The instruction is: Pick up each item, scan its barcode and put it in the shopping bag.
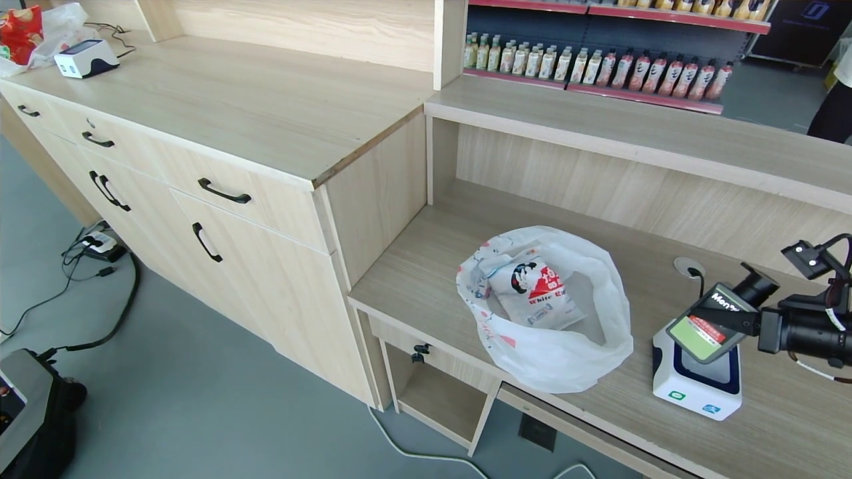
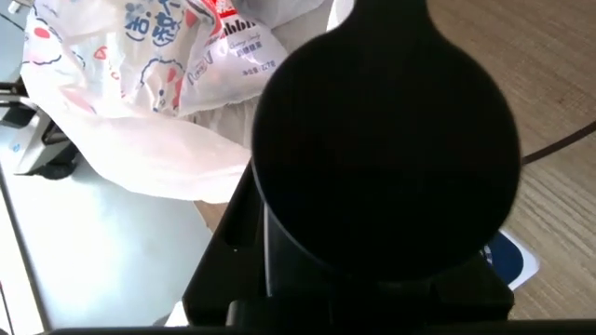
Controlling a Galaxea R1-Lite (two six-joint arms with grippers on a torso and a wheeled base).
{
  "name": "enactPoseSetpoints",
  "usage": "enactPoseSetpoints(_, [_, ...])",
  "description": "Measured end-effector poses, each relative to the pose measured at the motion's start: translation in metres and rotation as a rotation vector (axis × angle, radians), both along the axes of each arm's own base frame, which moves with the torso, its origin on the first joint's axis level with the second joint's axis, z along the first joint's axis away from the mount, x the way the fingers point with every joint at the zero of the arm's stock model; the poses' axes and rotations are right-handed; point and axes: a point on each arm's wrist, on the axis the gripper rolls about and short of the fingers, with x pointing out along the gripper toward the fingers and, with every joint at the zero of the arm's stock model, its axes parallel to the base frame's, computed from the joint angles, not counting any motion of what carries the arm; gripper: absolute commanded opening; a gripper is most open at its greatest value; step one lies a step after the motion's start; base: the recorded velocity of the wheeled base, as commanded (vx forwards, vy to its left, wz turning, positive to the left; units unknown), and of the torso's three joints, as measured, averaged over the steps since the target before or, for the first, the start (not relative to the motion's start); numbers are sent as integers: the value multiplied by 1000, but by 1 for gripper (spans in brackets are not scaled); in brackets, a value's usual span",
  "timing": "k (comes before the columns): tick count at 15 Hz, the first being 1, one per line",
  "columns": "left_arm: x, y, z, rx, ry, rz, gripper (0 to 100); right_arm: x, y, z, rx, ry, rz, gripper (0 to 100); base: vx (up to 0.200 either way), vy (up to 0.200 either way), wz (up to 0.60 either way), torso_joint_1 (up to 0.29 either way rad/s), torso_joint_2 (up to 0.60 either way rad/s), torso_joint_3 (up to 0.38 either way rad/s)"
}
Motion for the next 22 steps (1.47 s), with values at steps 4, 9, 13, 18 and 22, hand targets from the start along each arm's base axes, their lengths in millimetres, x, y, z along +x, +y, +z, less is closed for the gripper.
enactPoseSetpoints(4, [0, 0, 0, 0, 0, 0, 100, -8, -5, -9, -9, 42, -8, 0, 0, 0, 0, 0, 0, 0])
enactPoseSetpoints(9, [0, 0, 0, 0, 0, 0, 100, -9, -7, -8, -23, 27, -7, 0, 0, 0, 0, 0, 0, 0])
enactPoseSetpoints(13, [0, 0, 0, 0, 0, 0, 100, -10, -2, 13, -285, -203, 98, 0, 0, 0, 0, 0, 0, 0])
enactPoseSetpoints(18, [0, 0, 0, 0, 0, 0, 100, -27, -8, 41, -505, -381, 98, 0, 0, 0, 240, 2, 1, 1])
enactPoseSetpoints(22, [0, 0, 0, 0, 0, 0, 100, -28, -5, 49, -536, -426, 94, 0, 0, 0, 600, 5, 4, 1])
